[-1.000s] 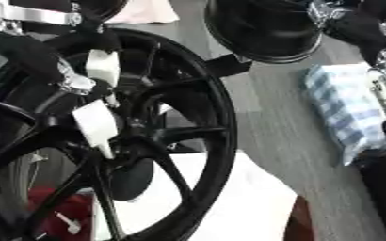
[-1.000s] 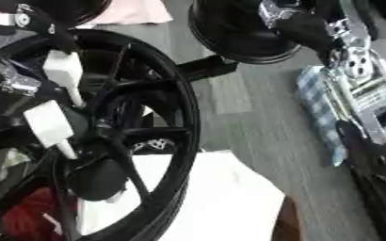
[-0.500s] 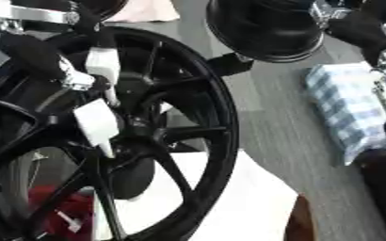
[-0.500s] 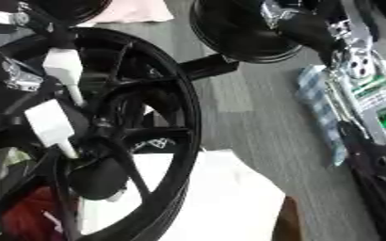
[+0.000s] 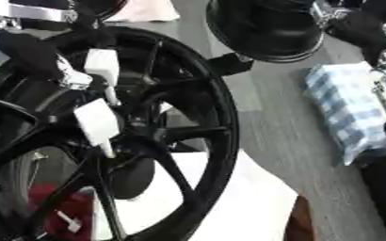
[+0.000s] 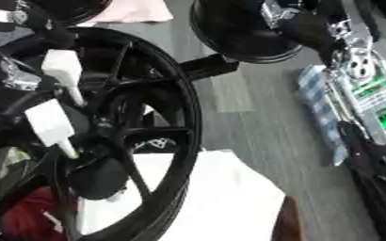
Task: Pull the pin out of the wheel hub.
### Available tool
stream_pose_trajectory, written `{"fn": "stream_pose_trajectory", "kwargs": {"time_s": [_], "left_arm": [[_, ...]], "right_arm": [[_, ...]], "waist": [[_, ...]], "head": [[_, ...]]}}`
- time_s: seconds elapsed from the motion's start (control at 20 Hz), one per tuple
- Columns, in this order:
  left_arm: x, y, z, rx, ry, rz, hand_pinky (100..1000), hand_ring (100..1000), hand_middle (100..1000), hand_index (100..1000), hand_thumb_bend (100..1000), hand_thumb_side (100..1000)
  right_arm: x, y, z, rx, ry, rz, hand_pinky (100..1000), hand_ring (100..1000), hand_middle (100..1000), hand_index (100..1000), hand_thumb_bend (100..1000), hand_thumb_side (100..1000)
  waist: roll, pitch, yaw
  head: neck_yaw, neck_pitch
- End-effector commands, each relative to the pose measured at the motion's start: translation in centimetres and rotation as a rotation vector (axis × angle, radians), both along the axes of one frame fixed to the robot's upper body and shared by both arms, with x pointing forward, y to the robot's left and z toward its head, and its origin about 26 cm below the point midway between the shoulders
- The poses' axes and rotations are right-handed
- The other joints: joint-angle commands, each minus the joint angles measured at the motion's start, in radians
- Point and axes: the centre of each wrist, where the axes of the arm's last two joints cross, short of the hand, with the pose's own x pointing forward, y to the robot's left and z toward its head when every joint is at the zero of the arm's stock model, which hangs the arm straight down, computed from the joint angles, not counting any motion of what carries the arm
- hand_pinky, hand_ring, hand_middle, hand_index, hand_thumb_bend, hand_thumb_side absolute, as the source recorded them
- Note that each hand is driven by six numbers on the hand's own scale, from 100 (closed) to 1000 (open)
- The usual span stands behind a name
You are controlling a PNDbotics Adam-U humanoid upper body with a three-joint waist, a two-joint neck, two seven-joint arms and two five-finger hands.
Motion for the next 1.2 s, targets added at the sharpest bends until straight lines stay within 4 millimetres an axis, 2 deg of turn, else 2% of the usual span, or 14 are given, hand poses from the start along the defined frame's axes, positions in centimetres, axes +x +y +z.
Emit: {"fn": "stream_pose_trajectory", "kwargs": {"time_s": [0.05,0.2,0.3,0.75,0.8,1.2], "left_arm": [[-0.01,0.34,1.05,-0.006,-0.035,0.012,917,861,810,908,413,549],[0.17,0.44,0.96,-0.003,-0.036,0.016,917,861,810,908,413,549],[0.36,0.58,0.71,0.002,-0.032,0.024,909,842,768,903,402,520],[0.78,0.86,0.47,0.006,-0.032,0.041,902,831,760,898,376,514],[0.82,0.91,0.45,0.005,-0.031,0.044,884,791,722,870,329,505],[0.88,0.95,0.50,-0.011,-0.023,0.059,857,733,650,823,286,510]], "right_arm": [[-0.09,-0.25,0.93,-0.002,-0.026,0.001,693,633,530,616,345,124],[-0.09,-0.26,0.94,-0.001,-0.027,0.001,693,633,530,616,345,124],[-0.08,-0.24,0.96,0.000,-0.027,0.002,693,633,529,615,342,125],[-0.05,-0.26,0.97,0.006,-0.025,0.007,693,633,529,615,339,126],[-0.05,-0.27,0.96,0.006,-0.025,0.007,693,633,529,615,336,127],[-0.02,-0.37,0.87,0.011,-0.022,0.007,693,633,529,614,333,130]], "waist": [[0.001,-0.014,-0.003],[0.000,-0.013,-0.003],[-0.001,-0.010,-0.005],[-0.004,-0.005,-0.007],[-0.005,-0.003,-0.007],[-0.008,0.003,-0.007]], "head": [[0.006,-0.016],[0.006,-0.016],[0.008,-0.018],[0.012,-0.019],[0.011,-0.020],[0.009,-0.019]]}}
